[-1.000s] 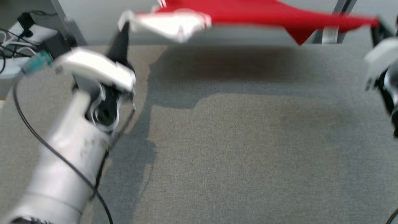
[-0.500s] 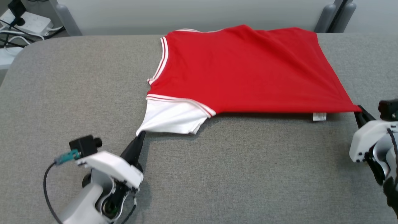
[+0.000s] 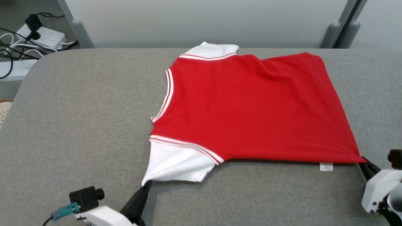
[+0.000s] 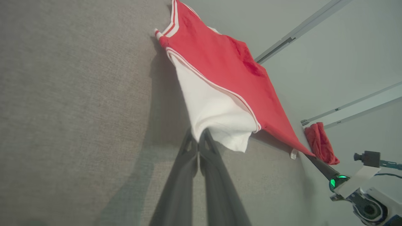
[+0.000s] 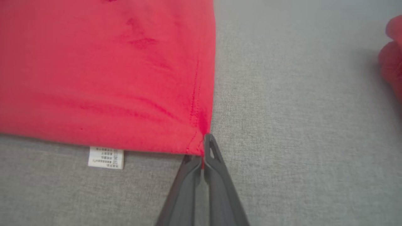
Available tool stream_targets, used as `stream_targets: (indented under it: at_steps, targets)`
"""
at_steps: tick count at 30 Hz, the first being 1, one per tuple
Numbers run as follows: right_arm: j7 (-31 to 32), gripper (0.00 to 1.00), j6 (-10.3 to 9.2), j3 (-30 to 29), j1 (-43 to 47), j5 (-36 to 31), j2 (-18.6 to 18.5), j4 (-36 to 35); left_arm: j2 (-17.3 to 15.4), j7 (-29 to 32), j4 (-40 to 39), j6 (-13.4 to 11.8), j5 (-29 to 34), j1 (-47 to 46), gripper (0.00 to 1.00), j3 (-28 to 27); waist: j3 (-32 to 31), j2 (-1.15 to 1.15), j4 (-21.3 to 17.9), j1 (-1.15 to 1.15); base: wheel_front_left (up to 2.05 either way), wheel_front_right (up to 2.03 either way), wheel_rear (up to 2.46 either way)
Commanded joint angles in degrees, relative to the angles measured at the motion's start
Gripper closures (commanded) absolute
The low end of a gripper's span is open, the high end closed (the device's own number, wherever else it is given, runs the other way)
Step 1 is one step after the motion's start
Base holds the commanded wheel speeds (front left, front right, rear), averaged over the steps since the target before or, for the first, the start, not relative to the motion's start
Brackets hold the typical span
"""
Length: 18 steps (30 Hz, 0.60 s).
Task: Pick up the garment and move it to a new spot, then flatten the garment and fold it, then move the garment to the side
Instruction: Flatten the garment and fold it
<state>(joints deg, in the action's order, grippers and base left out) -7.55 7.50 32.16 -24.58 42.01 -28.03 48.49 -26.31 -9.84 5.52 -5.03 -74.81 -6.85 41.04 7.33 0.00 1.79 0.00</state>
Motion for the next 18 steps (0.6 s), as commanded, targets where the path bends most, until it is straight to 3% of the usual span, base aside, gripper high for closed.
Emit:
stream_targets:
  at_steps: [1,9,18]
  targets:
    - [0.37,1.00,-0.01,0.47,1.93,0.49,-2.96,-1.69,-2.41,0.13,-3.18,-1.43,-0.12,-0.01,1.00,-1.90,-0.13,0.00,0.05,0.00,0.00,0.00,0.00]
    - [5.19,1.00,-0.01,-1.26,8.69,2.03,-5.30,-8.62,-6.20,2.91,-11.73,-8.10,1.56,4.63,1.00,0.54,-1.03,0.00,0.38,0.00,0.00,0.00,0.00]
    - [8.69,1.00,-0.01,-5.70,14.19,0.20,-5.00,-13.92,-6.30,4.50,-11.34,-10.12,2.50,5.33,1.00,2.48,-2.15,0.00,0.16,0.00,0.00,0.00,0.00]
